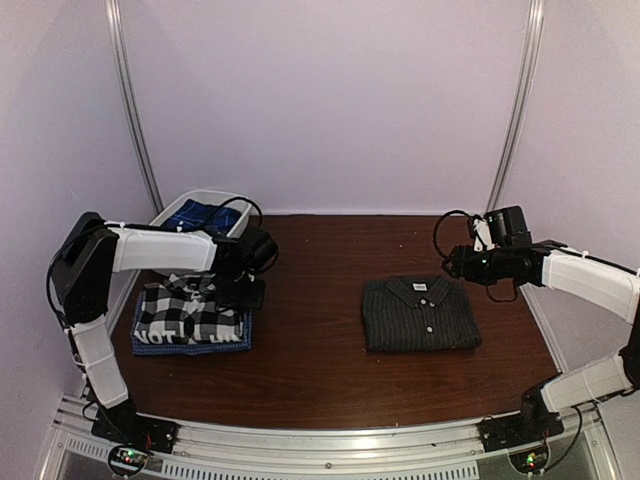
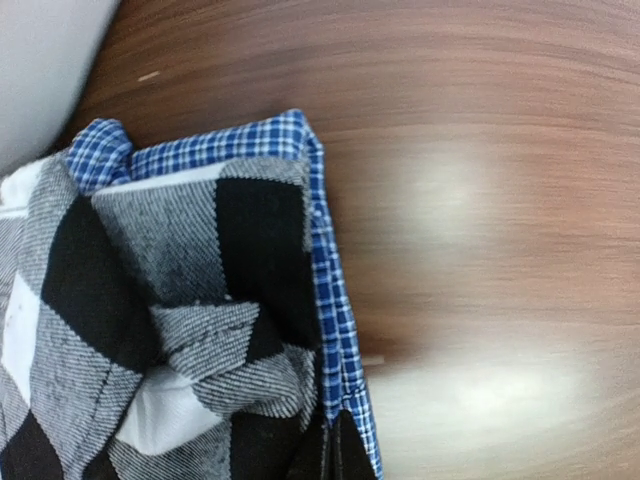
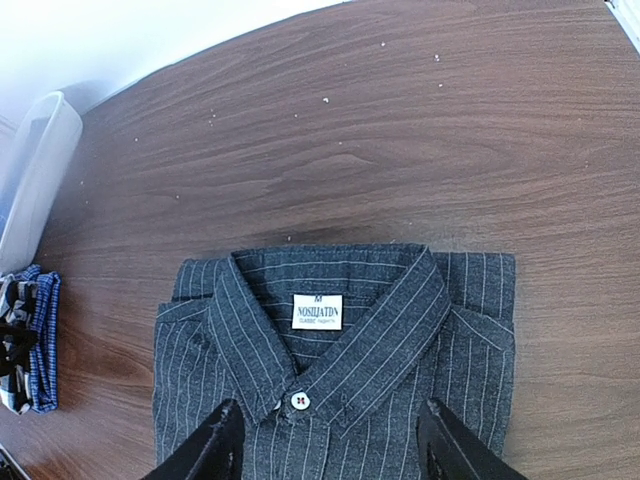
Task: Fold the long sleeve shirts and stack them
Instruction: Move the square-folded shirt to the center of the board.
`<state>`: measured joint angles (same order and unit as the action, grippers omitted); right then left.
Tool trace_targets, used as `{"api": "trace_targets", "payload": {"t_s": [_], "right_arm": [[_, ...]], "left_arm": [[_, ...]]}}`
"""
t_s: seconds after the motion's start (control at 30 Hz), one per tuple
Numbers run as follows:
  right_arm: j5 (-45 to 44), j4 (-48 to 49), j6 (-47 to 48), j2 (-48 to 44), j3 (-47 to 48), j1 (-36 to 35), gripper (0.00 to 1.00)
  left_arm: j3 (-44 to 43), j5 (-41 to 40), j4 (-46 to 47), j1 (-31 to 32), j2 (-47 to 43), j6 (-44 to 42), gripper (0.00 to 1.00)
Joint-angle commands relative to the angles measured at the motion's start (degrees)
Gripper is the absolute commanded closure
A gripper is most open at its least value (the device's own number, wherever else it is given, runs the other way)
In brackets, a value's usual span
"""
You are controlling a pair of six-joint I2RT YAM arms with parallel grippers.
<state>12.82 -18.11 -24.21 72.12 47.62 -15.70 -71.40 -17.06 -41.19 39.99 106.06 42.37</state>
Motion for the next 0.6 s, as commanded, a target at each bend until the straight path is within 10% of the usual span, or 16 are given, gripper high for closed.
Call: {"api": "trace_targets", "payload": {"t_s": [0.0, 0.57], "right_arm": [[0.5, 1.0, 0.6, -0.4, 0.4, -0.4, 0.40], [-2.4, 0.0, 0.5, 0.2, -2.0, -0.4, 0.40]], "left_arm": [[-7.5, 7.6, 3.5, 4.0, 5.3, 3.5, 1.00], [-26.5, 19.9, 5.5, 11.9, 19.1, 3.3, 1.00]]}}
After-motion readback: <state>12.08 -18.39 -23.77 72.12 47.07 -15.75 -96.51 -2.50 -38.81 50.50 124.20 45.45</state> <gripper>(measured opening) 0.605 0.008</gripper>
